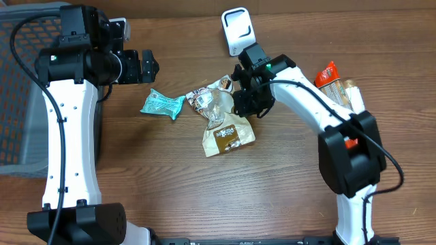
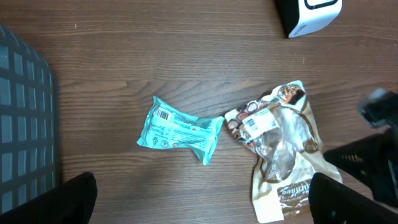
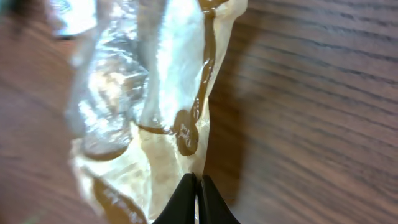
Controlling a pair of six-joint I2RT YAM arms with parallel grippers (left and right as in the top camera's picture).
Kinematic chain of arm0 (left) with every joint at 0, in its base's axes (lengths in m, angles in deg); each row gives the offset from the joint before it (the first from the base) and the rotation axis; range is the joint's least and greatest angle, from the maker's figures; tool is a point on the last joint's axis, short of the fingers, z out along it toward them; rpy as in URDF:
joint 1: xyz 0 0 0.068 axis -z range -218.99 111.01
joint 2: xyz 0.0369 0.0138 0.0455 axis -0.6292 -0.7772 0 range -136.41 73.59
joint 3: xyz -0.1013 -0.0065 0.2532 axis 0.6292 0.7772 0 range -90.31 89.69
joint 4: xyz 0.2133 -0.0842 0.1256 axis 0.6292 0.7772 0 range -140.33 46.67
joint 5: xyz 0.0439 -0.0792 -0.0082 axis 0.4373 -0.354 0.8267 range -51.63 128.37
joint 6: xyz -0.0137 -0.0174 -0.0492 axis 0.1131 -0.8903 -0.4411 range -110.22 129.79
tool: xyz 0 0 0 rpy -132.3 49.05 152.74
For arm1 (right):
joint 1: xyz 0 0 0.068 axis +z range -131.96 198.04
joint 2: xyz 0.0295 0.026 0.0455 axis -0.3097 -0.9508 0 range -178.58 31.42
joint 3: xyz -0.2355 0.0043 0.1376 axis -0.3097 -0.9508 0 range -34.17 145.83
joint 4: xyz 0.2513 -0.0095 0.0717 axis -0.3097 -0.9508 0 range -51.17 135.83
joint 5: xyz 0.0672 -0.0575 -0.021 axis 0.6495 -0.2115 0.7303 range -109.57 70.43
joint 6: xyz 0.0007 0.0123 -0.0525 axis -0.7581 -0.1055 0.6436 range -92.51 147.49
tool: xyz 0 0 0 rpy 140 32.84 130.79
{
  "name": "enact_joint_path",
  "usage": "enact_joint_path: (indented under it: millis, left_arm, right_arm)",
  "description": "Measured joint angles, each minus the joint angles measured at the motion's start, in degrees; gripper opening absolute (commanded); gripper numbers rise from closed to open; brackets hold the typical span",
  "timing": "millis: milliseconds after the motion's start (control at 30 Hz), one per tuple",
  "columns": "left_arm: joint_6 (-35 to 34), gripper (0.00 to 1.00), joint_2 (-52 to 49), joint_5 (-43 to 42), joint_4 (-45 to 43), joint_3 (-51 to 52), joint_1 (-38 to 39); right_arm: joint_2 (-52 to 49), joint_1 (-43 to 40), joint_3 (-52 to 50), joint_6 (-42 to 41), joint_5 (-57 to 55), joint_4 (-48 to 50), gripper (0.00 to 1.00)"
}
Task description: Scan the item barcode
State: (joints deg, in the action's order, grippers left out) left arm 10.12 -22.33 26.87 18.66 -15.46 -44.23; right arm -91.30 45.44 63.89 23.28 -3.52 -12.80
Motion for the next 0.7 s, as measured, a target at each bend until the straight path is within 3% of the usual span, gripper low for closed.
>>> enact_joint_path:
  millis: [133,300,400,700]
  left_arm:
    - [0.00,1.00,0.00,0.00,0.00,0.00,0.00]
    - [-0.02,1.00,0.00,0.00,-0.02,0.00,0.00]
    - [-0.02,1.00,0.00,0.00,0.00,0.00,0.00]
    - [-0.02,1.00,0.00,0.00,-0.02,0.00,0.00]
  right_arm:
    - [-2.14,-1.79,0.00,0.15,0.07,1.18,0.05]
    - [-2.51,-4.28,-0.02,0.24,1.29,2.47,0.52]
    - [-2.51,-6.19,-0.02,1.29,2.75,2.99,0.63]
    - [-5.57,-14.56,0.00,5.95,14.84,5.55,0.69]
